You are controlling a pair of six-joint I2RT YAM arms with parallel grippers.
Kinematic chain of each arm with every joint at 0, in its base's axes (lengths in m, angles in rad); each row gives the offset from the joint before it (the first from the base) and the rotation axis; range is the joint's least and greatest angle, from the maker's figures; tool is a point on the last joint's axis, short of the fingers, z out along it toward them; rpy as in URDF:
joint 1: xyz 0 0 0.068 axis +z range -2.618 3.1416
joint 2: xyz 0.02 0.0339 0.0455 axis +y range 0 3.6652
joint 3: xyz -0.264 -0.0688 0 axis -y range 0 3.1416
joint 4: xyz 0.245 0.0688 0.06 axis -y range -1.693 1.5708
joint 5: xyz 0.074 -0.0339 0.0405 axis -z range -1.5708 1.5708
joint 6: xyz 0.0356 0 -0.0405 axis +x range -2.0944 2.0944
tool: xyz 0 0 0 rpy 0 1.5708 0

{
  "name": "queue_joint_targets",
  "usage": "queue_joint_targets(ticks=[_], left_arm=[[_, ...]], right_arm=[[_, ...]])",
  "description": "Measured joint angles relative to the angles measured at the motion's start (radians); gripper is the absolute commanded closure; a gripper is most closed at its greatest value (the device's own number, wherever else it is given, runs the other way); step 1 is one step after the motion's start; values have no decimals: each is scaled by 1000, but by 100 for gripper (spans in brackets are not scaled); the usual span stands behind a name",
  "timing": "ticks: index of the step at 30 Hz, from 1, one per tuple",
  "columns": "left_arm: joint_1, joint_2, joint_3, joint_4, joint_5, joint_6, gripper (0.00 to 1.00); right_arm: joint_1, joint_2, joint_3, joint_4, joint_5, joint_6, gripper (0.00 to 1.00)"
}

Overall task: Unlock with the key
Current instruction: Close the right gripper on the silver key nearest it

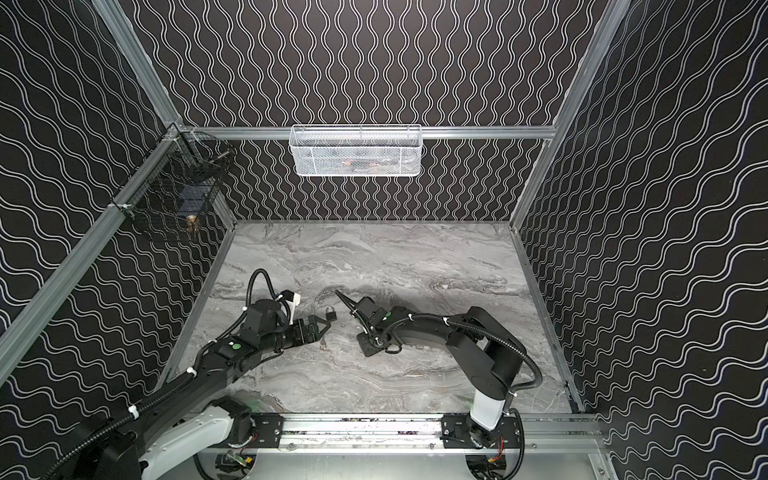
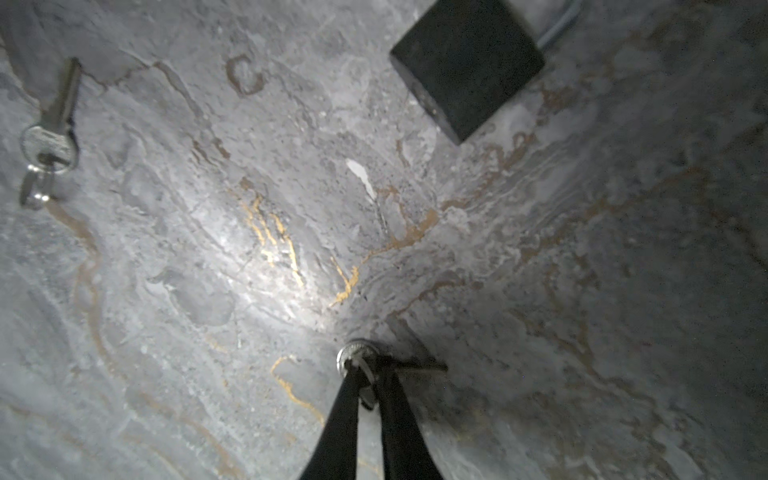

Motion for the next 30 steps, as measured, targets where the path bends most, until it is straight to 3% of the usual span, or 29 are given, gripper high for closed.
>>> queue_joint_targets(ticks=[12,24,30], left_arm=[[0,18,0,13,17,-17,1],[0,-5,65,13,27,-50,1],[0,-26,117,28,64,-127,1]], right_arm=[[1,-14,6,0,1,-27,100],[1,-148,12,3,31,-53,100],[0,-227,19,15,10,-51,100]])
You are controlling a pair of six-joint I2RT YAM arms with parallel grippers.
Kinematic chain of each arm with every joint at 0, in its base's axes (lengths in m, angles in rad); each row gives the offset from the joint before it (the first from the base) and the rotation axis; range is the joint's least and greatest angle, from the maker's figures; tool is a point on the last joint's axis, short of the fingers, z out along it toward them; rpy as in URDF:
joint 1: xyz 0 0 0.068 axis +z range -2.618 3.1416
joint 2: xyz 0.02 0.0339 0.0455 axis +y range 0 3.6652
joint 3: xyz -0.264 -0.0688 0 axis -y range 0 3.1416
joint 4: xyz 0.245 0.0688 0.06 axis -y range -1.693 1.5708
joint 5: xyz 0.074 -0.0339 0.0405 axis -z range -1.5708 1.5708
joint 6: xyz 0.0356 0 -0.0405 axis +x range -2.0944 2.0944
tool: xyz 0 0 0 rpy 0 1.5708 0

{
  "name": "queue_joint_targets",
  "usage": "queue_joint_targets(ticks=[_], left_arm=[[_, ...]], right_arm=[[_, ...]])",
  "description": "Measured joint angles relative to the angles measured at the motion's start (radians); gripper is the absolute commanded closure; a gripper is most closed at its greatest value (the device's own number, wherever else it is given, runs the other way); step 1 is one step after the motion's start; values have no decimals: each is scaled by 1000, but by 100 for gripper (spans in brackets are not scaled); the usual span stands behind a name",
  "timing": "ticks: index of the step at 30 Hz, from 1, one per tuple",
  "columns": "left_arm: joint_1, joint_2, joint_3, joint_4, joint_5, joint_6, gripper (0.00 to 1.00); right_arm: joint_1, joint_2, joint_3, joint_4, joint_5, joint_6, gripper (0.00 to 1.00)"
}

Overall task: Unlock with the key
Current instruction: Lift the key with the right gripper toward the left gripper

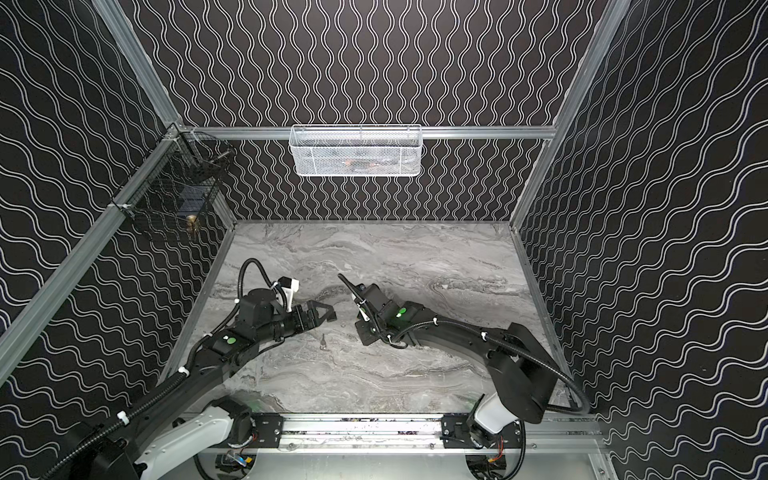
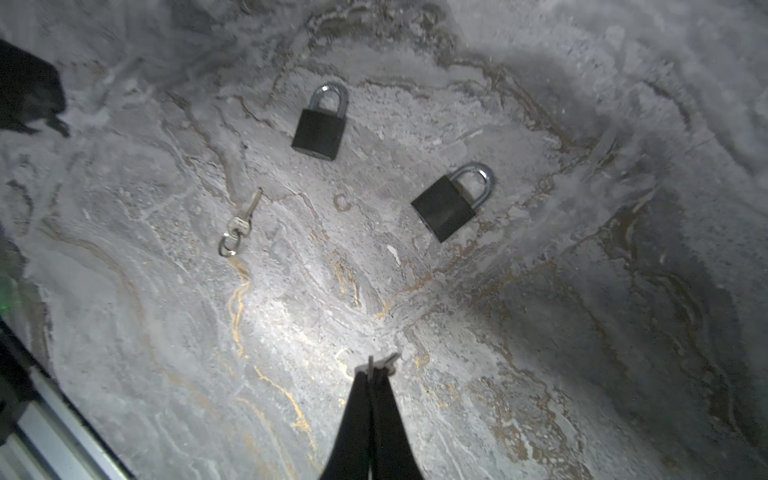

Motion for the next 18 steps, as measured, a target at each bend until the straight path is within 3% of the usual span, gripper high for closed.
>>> queue_joint_targets(ticks=[18], left_arm=[[-2,-95,35,81,13,-371,1]], right_arm=[[2,-137,66,58,-62,59,100]])
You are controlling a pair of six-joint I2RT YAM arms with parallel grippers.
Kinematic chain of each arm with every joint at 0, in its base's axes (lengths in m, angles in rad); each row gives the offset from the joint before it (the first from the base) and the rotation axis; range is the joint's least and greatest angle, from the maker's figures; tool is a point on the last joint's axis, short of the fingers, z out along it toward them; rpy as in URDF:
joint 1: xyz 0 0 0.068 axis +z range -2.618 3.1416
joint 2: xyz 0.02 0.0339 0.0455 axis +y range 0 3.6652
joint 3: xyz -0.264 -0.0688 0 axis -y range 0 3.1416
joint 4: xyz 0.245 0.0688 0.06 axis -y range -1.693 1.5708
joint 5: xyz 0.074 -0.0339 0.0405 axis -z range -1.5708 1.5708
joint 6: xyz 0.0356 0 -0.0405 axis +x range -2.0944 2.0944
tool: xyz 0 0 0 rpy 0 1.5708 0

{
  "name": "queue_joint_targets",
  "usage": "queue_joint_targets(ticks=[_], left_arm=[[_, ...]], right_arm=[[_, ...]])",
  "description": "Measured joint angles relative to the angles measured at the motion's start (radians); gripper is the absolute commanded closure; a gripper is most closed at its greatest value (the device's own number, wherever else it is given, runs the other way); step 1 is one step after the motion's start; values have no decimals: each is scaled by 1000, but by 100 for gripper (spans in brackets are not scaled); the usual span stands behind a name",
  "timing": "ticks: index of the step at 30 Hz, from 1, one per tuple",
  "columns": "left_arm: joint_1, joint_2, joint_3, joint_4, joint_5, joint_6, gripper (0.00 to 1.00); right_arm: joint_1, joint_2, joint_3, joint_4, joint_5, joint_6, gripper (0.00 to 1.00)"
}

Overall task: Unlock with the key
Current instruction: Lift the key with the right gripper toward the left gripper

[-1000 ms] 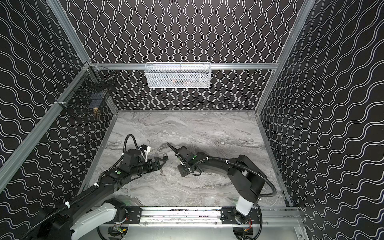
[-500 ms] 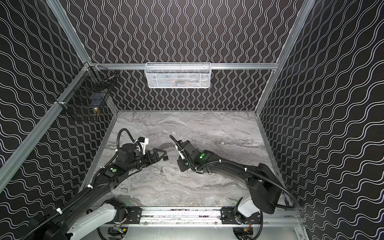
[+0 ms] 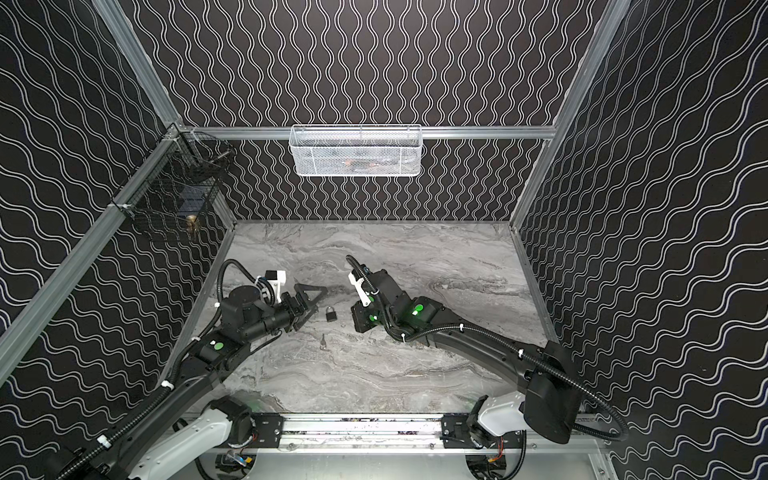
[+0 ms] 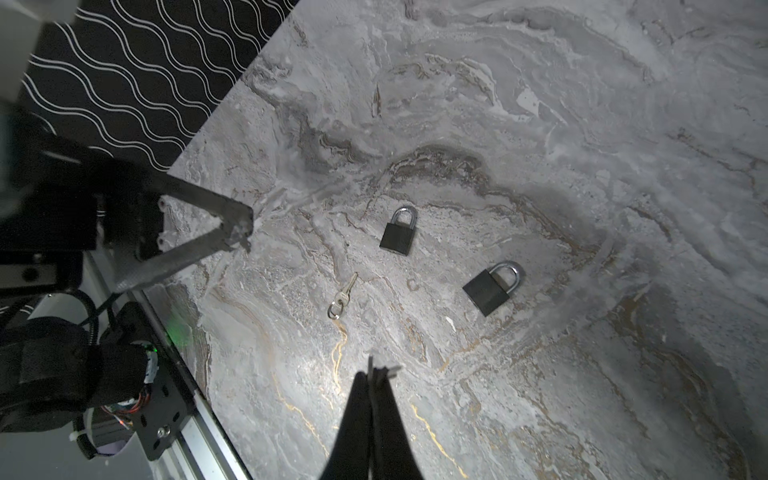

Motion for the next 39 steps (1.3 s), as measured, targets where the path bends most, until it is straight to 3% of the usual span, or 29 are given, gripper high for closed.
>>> queue_joint_targets(ticks=[15,23,26,39], left_arm=[[-74,33,-26,95,-82,-309,1],[-93,24,-41,137,-121,-410,1],[-94,19,-43,145,-139,-433,4],[-95,13,-68,210,-185,-494,34]], right_arm=[[97,46,65,189,38,44,100],[112,70,59,303,44,64,100],[115,78,46,330,39,68,100],[121,61,-10,366,22,70,100]])
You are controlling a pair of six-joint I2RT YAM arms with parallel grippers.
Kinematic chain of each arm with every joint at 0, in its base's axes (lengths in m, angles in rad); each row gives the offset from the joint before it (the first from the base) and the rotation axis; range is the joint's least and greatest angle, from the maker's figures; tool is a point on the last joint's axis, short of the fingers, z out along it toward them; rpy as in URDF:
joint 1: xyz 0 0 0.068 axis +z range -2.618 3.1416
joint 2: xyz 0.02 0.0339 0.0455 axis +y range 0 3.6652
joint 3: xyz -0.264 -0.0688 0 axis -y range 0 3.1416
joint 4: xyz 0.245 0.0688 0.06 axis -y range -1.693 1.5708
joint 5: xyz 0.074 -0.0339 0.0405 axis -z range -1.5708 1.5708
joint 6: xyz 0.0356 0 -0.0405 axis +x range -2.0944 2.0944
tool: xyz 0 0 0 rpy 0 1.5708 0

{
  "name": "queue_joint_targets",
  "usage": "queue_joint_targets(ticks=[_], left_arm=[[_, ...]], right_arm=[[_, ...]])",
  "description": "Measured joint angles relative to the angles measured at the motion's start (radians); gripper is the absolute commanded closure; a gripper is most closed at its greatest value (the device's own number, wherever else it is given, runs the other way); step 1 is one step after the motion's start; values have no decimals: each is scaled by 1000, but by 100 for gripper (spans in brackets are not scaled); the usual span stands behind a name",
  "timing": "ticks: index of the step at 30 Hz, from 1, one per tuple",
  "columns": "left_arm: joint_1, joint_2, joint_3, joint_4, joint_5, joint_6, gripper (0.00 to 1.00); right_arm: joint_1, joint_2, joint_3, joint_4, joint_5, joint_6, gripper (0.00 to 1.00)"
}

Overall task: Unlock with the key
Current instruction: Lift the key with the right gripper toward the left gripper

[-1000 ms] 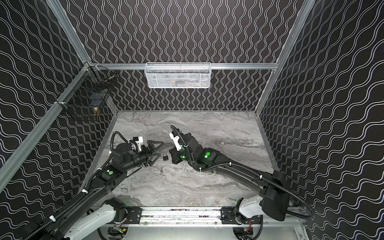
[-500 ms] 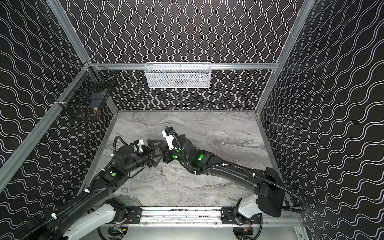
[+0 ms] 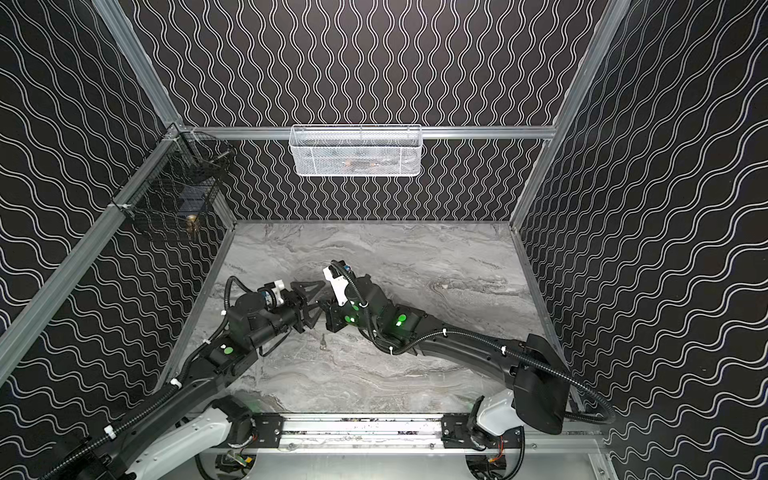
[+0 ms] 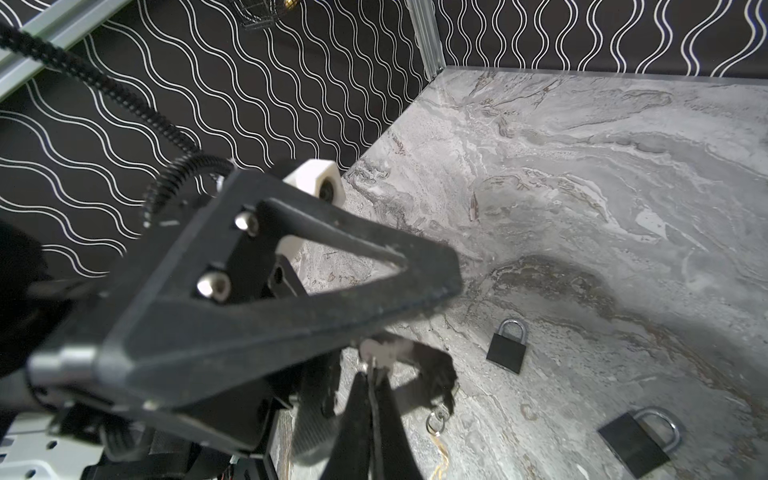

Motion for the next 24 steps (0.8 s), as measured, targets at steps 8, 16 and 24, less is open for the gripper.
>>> queue_joint_targets(ticks=[8,16,24], left_arm=[[0,-6,-6,0,-20,-7,49],[0,-10,-6,-1,-26,-7,64],[0,-9,-6,-2,-29,-19,81]], right_arm=[[0,-28,-20,15,5,-1,100],[0,-30,-22,22,6,-4,100],[0,-36,-33,29,0,-23,100]])
